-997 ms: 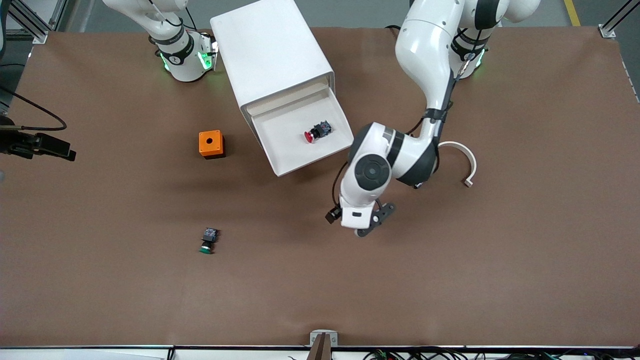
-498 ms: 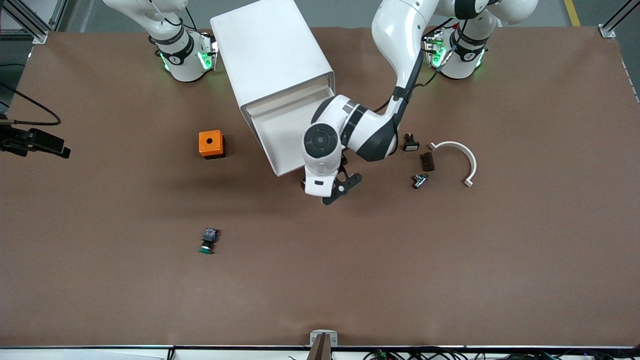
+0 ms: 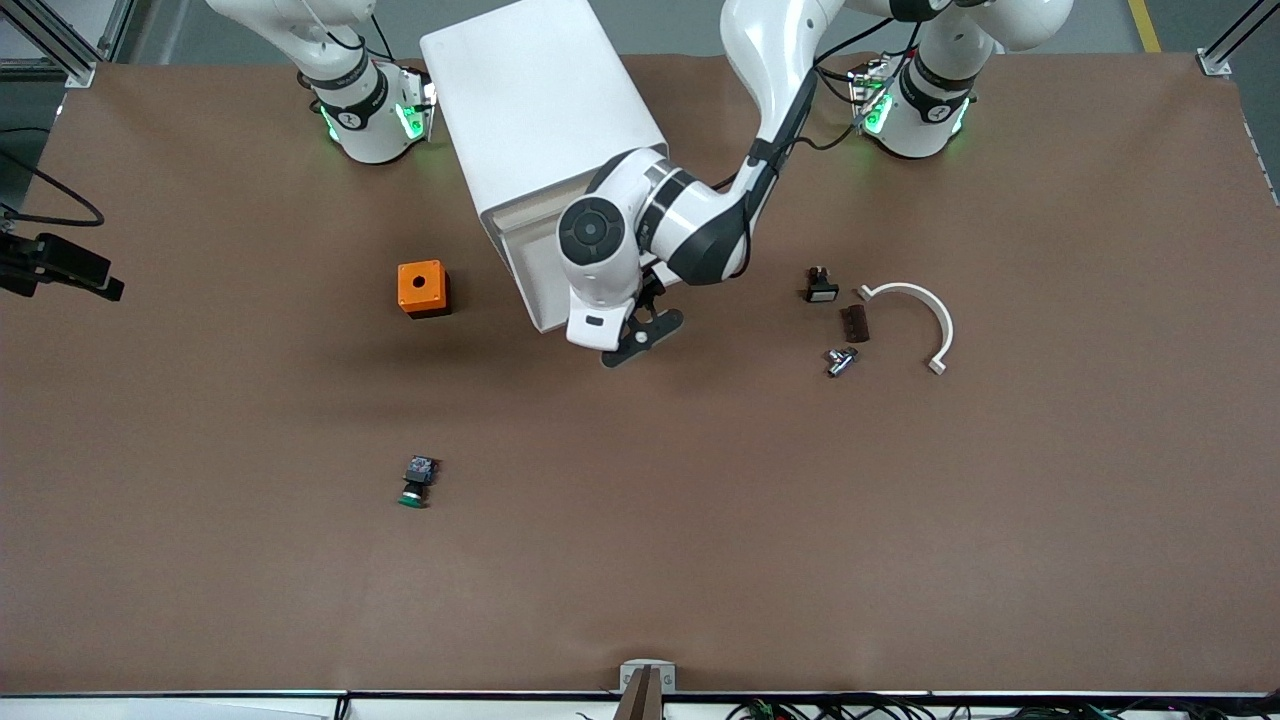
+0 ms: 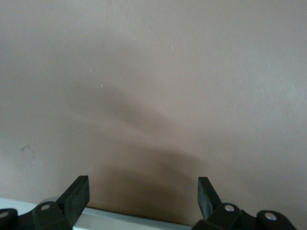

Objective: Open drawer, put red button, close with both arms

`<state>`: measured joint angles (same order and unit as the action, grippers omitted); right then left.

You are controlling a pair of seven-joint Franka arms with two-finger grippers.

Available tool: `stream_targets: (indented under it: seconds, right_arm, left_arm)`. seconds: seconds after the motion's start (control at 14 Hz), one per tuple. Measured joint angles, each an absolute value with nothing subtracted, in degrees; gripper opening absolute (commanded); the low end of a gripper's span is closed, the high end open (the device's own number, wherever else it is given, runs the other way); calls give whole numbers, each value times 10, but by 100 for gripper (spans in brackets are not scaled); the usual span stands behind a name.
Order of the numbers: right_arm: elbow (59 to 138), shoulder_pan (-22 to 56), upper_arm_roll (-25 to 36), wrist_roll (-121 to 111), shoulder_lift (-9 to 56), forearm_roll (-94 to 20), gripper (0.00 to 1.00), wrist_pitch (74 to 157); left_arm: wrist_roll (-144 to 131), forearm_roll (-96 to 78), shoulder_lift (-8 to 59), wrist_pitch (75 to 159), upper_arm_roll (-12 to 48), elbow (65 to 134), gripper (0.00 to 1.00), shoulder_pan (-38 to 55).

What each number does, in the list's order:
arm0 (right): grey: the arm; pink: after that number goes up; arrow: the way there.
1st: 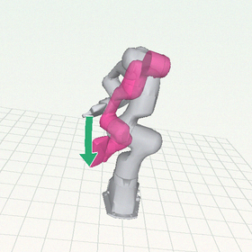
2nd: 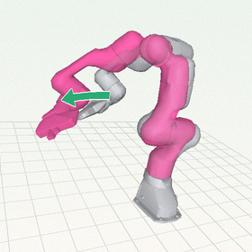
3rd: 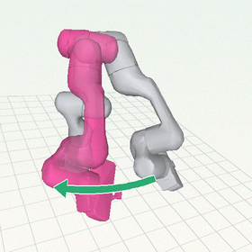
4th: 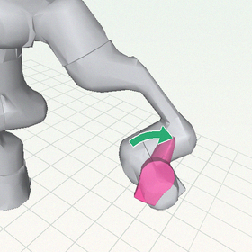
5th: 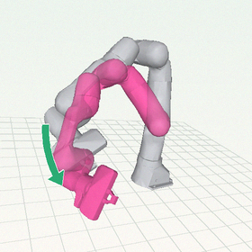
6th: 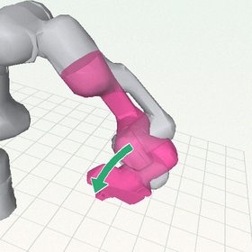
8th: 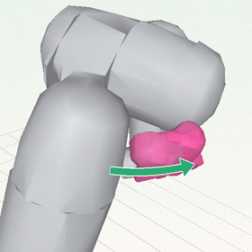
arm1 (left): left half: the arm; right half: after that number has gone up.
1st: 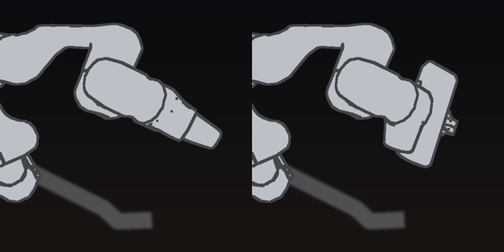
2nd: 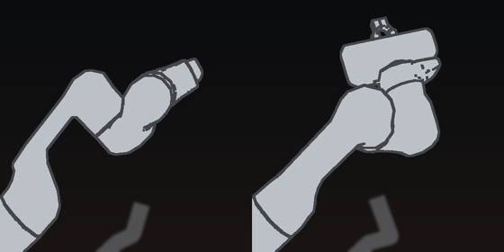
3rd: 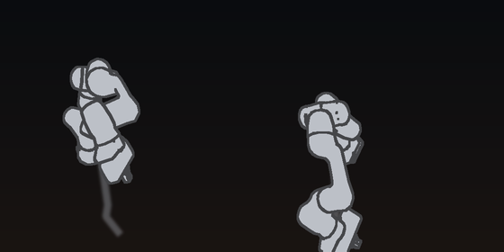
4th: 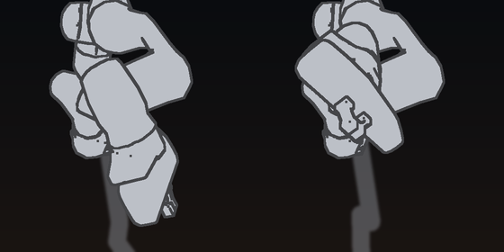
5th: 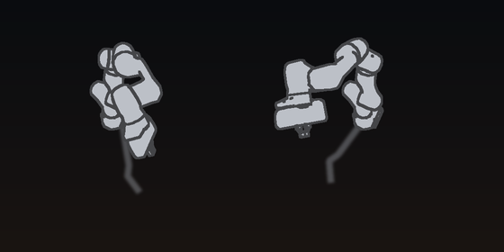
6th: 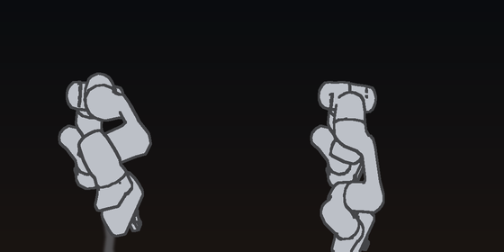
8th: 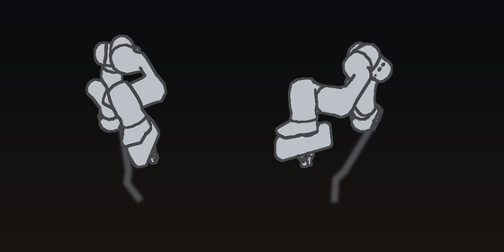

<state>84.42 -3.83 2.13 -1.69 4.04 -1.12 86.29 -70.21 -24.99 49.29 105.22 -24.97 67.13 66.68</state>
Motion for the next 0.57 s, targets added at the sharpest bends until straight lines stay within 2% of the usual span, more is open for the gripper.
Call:
stream_targets:
  seconds: [0.36, 0.57]
  right_arm:
    - [878, -38, 20, -27, 0, -11, 100, 866]
    - [889, -38, 18, -29, -7, -11, 100, 871]
  left_arm:
    - [-703, -250, 492, 1049, -246, 671, 99, 714]
    - [-704, -250, 492, 1048, -218, 671, 99, 720]
